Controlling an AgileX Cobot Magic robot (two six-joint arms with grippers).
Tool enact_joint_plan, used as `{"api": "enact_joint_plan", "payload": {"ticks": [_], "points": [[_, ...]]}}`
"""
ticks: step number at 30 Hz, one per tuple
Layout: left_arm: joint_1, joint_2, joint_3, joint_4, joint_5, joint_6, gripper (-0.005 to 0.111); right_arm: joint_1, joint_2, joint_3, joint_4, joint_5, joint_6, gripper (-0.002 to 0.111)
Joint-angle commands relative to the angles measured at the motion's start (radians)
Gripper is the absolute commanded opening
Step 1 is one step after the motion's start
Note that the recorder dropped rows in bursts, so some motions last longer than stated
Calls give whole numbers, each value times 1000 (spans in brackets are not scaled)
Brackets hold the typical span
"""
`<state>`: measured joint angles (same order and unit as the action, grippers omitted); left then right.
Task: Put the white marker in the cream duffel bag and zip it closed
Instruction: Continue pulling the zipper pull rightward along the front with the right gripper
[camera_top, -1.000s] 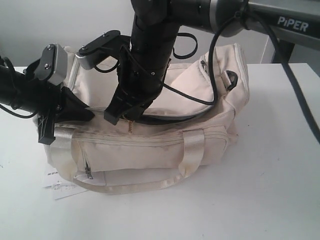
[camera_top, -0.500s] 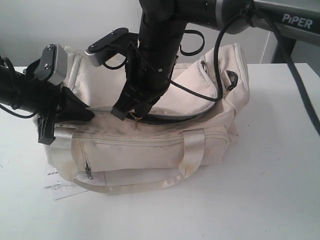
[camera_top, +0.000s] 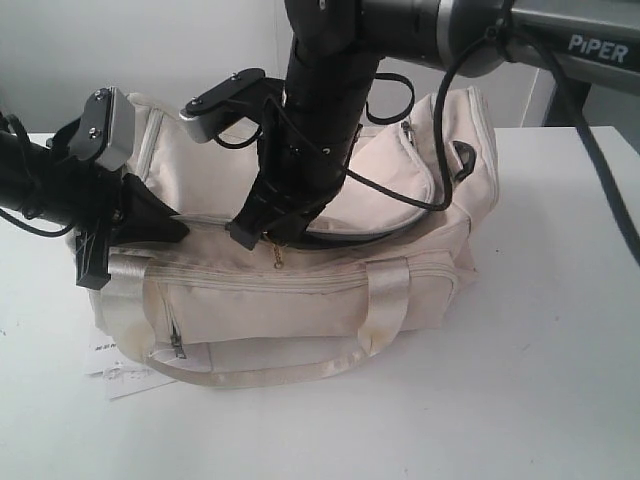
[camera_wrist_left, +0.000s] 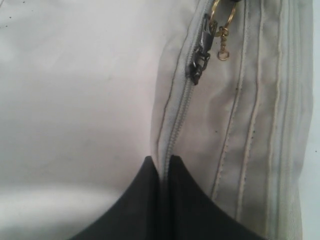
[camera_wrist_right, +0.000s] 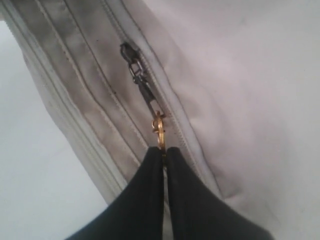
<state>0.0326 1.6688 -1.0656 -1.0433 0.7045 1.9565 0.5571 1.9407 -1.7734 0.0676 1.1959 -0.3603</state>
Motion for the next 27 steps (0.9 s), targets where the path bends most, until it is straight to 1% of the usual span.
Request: {"api": "enact_joint_plan", "payload": {"ticks": [1,11,27], "points": [[-6,-1,10,1,12,73,0,-31,-30,6,-24,25,-2,0],[-6,-1,10,-2,7,59,0,-48,-48,43,-18,25,-2,0],[-6,-1,10,-2,5,56,0,-49,-55,65,-24,25,-2,0]]}}
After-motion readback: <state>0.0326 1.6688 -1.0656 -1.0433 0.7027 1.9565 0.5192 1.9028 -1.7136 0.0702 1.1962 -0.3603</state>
